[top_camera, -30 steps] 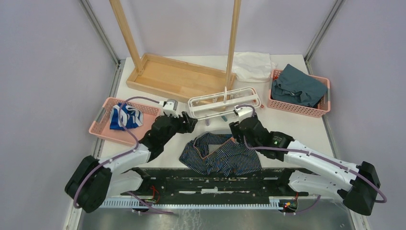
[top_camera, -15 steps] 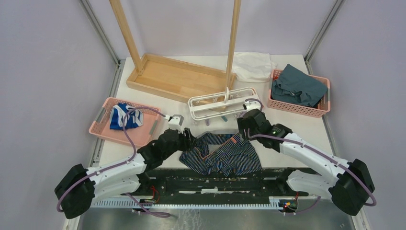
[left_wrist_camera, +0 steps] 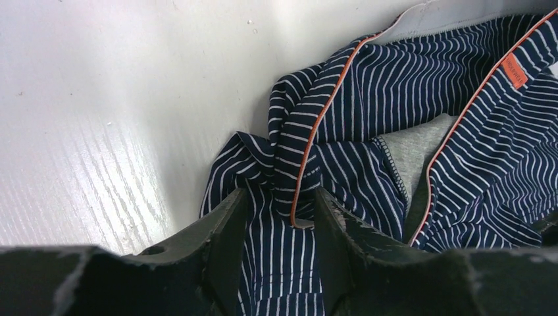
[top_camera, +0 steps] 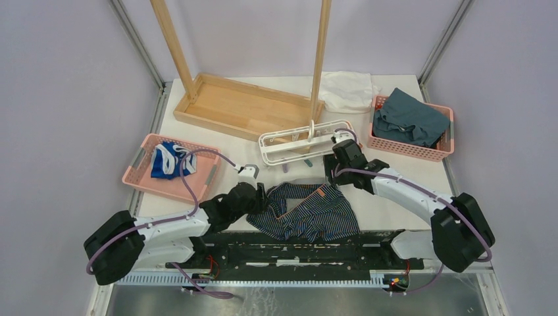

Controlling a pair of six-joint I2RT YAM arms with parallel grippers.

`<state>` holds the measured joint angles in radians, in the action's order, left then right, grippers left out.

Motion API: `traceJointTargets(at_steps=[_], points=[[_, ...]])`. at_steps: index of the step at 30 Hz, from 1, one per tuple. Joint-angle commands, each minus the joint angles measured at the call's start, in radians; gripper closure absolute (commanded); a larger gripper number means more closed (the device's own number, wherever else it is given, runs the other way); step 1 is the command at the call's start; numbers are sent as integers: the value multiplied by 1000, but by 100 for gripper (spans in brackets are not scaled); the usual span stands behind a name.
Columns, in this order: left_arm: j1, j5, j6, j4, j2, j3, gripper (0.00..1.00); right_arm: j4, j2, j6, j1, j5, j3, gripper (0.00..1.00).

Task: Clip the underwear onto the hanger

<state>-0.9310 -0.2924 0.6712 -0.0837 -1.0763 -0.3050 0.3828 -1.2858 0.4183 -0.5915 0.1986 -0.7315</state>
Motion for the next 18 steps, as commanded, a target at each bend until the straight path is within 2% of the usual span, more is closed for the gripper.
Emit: traceJointTargets(at_steps=[1,5,10,18], points=[[-5,-45,42,-70,14,-1,55,-105,-40,-27,20,-78,-45,29],[-5,-59,44,-77,31,3,69,-122,-58,-27,31,-79,-35,36],[-5,-63,50,-63,43,1,94,-110,-69,-31,45,-69,-27,55],[-5,-84,52,-20,84,-8,97,-48,4,-28,52,-51,-9,76]])
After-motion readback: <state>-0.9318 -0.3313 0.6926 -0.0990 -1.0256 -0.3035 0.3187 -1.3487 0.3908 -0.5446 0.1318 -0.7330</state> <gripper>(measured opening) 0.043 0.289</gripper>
